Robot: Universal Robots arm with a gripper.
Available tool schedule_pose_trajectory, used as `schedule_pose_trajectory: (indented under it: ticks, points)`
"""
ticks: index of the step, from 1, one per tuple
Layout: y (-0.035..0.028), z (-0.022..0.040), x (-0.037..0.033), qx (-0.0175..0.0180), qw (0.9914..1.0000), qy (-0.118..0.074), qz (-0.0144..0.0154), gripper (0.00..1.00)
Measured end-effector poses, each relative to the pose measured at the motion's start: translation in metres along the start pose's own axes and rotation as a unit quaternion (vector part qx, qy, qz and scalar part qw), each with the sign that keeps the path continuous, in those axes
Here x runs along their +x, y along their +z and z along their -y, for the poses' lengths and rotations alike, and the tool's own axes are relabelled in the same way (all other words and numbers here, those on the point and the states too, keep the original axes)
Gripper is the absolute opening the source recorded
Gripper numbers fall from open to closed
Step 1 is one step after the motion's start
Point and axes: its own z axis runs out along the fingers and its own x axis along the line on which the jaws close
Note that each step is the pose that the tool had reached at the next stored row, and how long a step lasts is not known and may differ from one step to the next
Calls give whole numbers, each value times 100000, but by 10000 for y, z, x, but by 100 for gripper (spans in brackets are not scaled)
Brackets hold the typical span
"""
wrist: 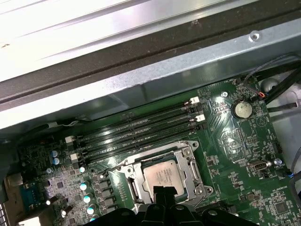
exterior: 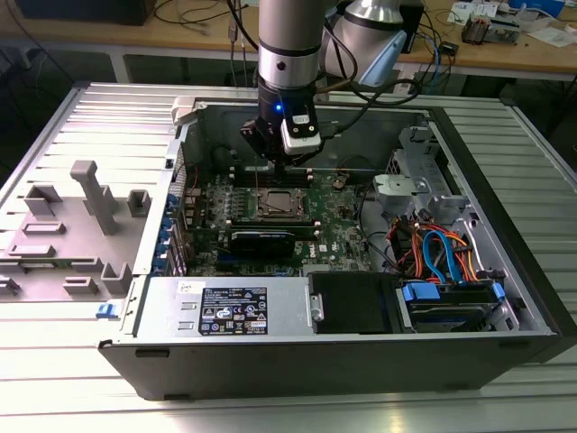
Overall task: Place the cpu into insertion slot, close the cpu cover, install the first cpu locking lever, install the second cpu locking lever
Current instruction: 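Install the first cpu locking lever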
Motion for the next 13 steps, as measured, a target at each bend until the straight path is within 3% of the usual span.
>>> schedule_pose_trajectory:
  ticks: [2,3,5,13]
  points:
    - [0,0,1,3,99998,-663,-7,11]
    - [1,2,5,25,99960,-2821,-41,11]
    - [3,4,15,23,99895,-4583,-62,11]
    - [4,42,137,38,99852,-5434,-76,11]
